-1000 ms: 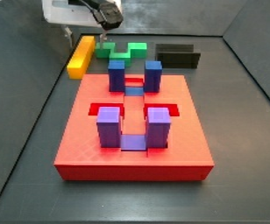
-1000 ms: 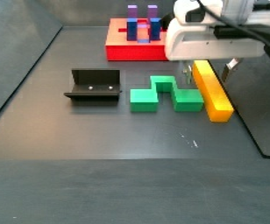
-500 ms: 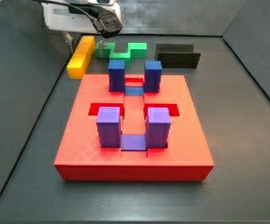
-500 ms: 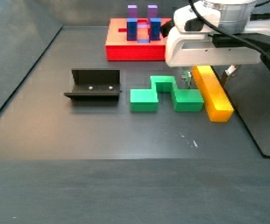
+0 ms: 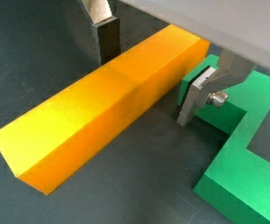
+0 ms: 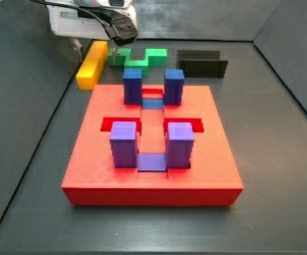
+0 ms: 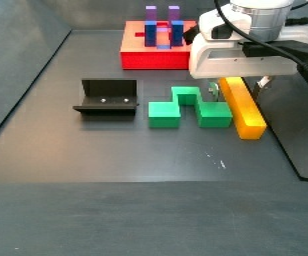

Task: Pick up the yellow object. Move up. Move to above the board. Insert the yellow object.
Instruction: Pick up the yellow object.

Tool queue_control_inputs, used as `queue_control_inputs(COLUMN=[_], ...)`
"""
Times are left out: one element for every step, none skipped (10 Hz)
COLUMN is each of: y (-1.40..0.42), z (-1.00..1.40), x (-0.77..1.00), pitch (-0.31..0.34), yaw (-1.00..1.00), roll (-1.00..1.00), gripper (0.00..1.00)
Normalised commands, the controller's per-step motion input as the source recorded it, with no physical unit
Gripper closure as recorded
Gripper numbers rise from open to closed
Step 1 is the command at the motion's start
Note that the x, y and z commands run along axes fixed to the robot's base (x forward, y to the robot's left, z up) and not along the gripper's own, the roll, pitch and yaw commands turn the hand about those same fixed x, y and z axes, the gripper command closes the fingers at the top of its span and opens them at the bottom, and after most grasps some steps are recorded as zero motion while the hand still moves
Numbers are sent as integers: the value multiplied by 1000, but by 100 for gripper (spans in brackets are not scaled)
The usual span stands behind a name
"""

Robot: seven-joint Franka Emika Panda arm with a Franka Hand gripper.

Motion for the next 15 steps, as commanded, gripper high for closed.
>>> queue_control_inputs(y=[-3, 0, 0, 0, 0, 0, 0, 0, 0, 0, 0, 0, 0, 0, 0], z=[-66, -34, 0, -6, -174, -189, 0, 0, 0, 0, 0, 0, 0, 0, 0], x=[-77, -57, -26, -34, -154, -174, 0, 0, 0, 0, 0, 0, 0, 0, 0], pitch=[0, 0, 0, 0, 0, 0, 0, 0, 0, 0, 0, 0, 0, 0, 0], yaw=[0, 0, 0, 0, 0, 0, 0, 0, 0, 0, 0, 0, 0, 0, 0], roll=[0, 0, 0, 0, 0, 0, 0, 0, 0, 0, 0, 0, 0, 0, 0], gripper=[0, 0, 0, 0, 0, 0, 100, 100, 100, 100, 100, 100, 100, 100, 100])
